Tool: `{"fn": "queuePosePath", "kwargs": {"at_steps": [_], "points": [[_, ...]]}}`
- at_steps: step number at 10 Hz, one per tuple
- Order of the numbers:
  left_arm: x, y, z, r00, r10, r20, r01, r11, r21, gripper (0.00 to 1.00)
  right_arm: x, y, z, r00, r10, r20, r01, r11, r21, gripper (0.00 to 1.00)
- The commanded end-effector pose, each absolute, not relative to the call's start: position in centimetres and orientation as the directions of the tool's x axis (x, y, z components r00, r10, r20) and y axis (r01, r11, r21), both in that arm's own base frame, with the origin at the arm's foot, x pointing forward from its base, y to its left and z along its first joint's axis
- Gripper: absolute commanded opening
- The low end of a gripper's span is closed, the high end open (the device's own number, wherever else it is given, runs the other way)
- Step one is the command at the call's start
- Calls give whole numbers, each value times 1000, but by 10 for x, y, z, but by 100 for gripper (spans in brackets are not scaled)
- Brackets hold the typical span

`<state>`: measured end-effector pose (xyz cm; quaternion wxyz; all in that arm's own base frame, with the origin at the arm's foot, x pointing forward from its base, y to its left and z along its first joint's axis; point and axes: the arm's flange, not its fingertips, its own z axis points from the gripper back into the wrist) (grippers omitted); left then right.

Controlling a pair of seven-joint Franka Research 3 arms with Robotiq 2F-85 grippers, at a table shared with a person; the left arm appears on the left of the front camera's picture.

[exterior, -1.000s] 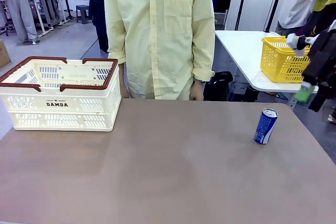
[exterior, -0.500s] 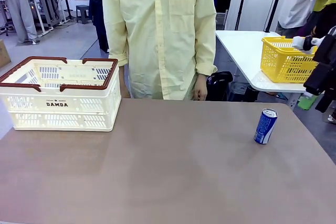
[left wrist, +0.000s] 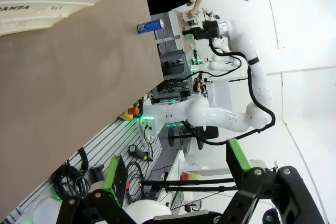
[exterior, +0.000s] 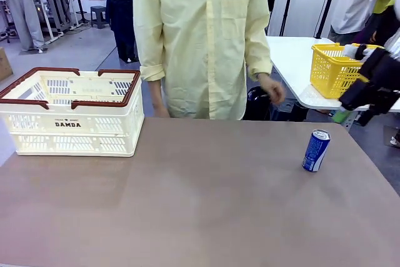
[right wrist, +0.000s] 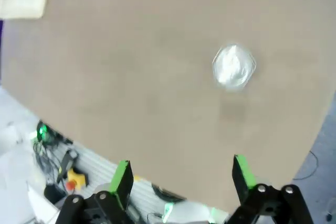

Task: Place the drinks into the Shopping basket.
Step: Pick up one drink and place it into the Shopping basket.

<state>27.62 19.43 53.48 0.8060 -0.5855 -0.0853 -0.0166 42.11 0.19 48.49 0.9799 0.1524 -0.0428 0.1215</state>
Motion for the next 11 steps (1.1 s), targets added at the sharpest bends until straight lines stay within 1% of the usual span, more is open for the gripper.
{"fn": "queuePosePath", "kwargs": {"at_steps": [1, 3, 5, 8, 9, 11], "points": [[275, 195, 537, 982, 65, 175, 148, 299, -943, 100, 455, 28, 457, 984, 131, 120, -158, 953, 258, 100], [275, 195, 537, 982, 65, 175, 148, 299, -943, 100, 466, 42, 436, 991, 101, 94, -114, 983, 147, 100], [275, 195, 537, 982, 65, 175, 148, 299, -943, 100, 468, 50, 421, 992, 100, 77, -105, 992, 71, 100], [275, 195, 537, 982, 65, 175, 148, 299, -943, 100, 468, 50, 412, 991, 42, 125, -35, 998, -60, 100], [275, 195, 537, 982, 65, 175, 148, 299, -943, 100, 470, 50, 411, 992, 38, 123, -30, 997, -71, 100], [275, 195, 537, 982, 65, 175, 148, 299, -943, 100, 479, 46, 401, 990, 22, 141, -18, 999, -30, 100]]}}
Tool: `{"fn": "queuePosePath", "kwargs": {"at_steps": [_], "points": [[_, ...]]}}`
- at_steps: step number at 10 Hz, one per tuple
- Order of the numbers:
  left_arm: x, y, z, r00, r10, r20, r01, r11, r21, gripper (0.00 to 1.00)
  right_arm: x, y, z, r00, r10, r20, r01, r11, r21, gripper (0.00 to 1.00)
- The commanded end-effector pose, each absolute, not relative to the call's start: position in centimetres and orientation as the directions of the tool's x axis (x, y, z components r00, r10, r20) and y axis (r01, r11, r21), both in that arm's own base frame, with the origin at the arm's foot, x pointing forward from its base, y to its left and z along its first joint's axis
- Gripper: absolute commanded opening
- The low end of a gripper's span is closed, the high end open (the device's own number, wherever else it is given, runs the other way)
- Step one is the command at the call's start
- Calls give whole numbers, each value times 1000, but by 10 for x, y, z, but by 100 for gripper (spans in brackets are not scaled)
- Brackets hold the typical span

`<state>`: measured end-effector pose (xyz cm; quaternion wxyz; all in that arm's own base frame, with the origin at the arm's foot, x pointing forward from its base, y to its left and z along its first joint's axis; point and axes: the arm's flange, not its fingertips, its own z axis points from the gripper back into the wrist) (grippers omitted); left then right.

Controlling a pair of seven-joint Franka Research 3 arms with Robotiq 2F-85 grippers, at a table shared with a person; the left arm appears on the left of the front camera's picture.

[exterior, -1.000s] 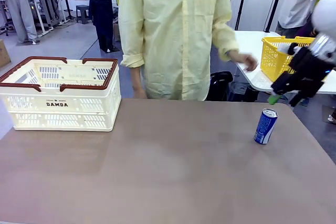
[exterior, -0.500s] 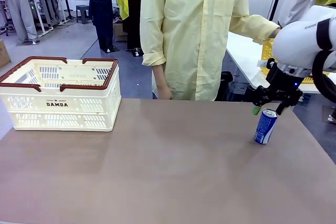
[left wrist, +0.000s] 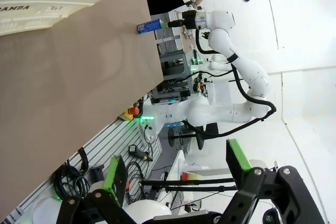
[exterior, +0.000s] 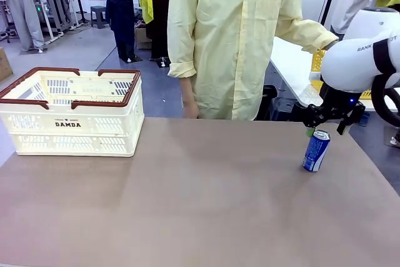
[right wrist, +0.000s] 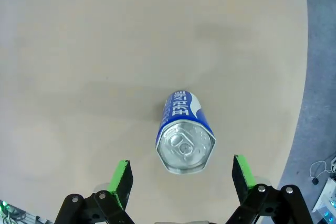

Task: Place the drinks into the Shopping basket.
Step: Pick up one drink and place it into the Shopping basket.

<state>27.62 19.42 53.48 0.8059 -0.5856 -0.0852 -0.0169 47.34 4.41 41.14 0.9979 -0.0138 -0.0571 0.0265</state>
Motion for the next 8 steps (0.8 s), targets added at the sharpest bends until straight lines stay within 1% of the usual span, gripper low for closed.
{"fn": "queuePosePath", "kwargs": {"at_steps": [1, 5, 6, 7, 8], "points": [[275, 195, 537, 982, 65, 175, 148, 299, -943, 100, 484, 43, 394, 988, 1, 155, 3, 1000, -26, 100], [275, 195, 537, 982, 65, 175, 148, 299, -943, 100, 486, 40, 385, 990, 12, 137, -14, 1000, 15, 100], [275, 195, 537, 982, 65, 175, 148, 299, -943, 100, 486, 40, 382, 993, 34, 117, -36, 999, 15, 84], [275, 195, 537, 982, 65, 175, 148, 299, -943, 100, 485, 40, 379, 993, 38, 108, -40, 999, 17, 24], [275, 195, 537, 982, 65, 175, 148, 299, -943, 100, 486, 38, 377, 994, 39, 105, -42, 999, 24, 0]]}}
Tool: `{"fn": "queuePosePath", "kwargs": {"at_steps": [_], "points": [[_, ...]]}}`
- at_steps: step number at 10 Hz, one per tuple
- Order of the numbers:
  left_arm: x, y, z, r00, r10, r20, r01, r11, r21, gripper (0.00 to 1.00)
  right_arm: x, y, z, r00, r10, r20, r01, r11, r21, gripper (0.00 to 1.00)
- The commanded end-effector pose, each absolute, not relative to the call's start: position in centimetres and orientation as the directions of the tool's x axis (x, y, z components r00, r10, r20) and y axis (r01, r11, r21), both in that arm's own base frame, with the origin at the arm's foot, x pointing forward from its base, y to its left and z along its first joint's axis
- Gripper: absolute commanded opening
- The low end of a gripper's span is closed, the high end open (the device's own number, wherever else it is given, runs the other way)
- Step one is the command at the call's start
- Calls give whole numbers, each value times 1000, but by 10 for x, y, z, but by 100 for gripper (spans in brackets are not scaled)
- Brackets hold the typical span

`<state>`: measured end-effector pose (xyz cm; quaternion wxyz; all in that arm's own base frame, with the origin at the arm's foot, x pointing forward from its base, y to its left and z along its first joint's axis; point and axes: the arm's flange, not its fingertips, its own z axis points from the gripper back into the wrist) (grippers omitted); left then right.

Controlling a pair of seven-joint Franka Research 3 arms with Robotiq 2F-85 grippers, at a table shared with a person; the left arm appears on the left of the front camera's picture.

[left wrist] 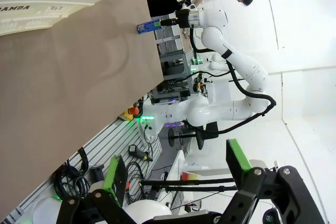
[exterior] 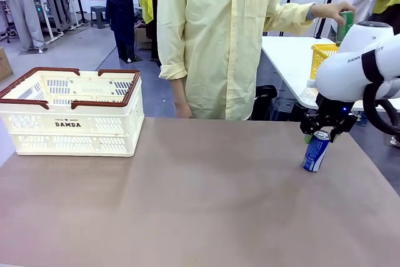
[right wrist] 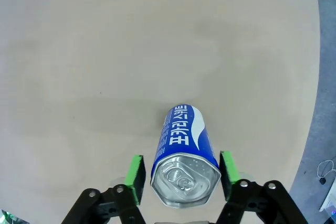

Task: Place the drinks into the Shopping basket.
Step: Pick up one drink and place it into the Shopping basket.

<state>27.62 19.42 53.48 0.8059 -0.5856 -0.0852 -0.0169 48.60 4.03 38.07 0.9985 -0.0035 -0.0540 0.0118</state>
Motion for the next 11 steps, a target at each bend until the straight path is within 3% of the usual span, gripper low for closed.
{"fn": "queuePosePath", "kwargs": {"at_steps": [1, 5, 6, 8, 11], "points": [[275, 195, 537, 982, 65, 175, 148, 299, -943, 100, 485, 37, 377, 994, 36, 101, -39, 999, 27, 0], [275, 195, 537, 982, 65, 175, 148, 299, -943, 100, 481, 30, 380, 994, 29, 101, -34, 999, 43, 0], [275, 195, 537, 982, 65, 175, 148, 299, -943, 100, 470, 15, 401, 996, 28, 87, -37, 994, 106, 0], [275, 195, 537, 982, 65, 175, 148, 299, -943, 100, 434, -26, 457, 998, 32, 56, -48, 952, 301, 0], [275, 195, 537, 982, 65, 175, 148, 299, -943, 100, 348, -31, 517, 993, 46, 110, -78, 946, 313, 0]]}}
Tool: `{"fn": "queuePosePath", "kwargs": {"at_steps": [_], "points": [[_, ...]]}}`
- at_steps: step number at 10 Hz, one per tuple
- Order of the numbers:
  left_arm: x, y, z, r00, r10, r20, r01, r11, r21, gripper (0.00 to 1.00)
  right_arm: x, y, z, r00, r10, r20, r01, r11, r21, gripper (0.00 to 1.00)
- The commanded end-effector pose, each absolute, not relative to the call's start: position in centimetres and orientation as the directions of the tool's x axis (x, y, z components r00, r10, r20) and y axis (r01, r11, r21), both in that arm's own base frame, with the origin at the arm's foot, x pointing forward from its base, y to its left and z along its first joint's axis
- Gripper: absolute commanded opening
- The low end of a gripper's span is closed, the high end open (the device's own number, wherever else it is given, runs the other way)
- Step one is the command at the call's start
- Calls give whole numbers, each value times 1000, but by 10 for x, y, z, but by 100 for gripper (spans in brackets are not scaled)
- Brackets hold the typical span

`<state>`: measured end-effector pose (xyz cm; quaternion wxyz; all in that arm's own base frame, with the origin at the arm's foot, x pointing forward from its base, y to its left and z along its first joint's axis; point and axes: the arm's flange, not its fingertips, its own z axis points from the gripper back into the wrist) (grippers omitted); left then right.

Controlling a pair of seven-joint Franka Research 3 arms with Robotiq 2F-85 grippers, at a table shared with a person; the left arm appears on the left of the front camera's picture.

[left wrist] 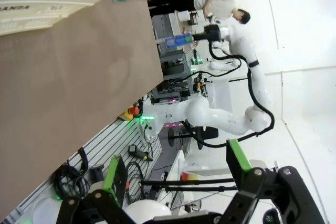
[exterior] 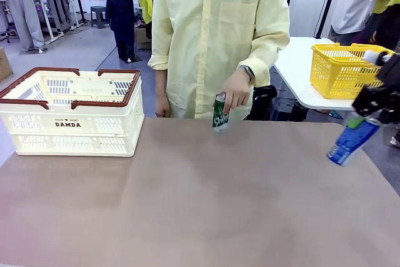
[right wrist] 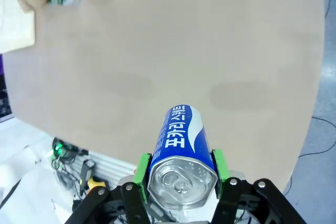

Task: Place the drinks into the Shopping basket.
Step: Pick up one drink and place it into the Shopping basket.

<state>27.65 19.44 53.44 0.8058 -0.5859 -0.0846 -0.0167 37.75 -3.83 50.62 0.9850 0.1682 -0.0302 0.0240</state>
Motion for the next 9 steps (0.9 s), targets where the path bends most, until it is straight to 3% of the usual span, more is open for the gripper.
{"fn": "queuePosePath", "kwargs": {"at_steps": [1, 2, 3, 4, 6, 7, 9], "points": [[275, 195, 537, 982, 65, 175, 148, 299, -943, 100, 315, -21, 530, 980, 119, 162, -167, 932, 321, 0], [275, 195, 537, 982, 65, 175, 148, 299, -943, 100, 302, -13, 530, 954, 204, 219, -271, 900, 342, 0], [275, 195, 537, 982, 65, 175, 148, 299, -943, 100, 346, -33, 525, 993, 64, 96, -93, 938, 334, 0], [275, 195, 537, 982, 65, 175, 148, 299, -943, 100, 317, -23, 536, 983, 118, 143, -160, 930, 330, 0], [275, 195, 537, 982, 65, 175, 148, 299, -943, 100, 329, 48, 533, 931, 287, 226, -340, 907, 248, 0], [275, 195, 537, 982, 65, 175, 148, 299, -943, 100, 331, 59, 535, 922, 310, 231, -363, 900, 242, 0], [275, 195, 537, 982, 65, 175, 148, 299, -943, 100, 332, -18, 537, 969, 156, 194, -199, 953, 227, 0]]}}
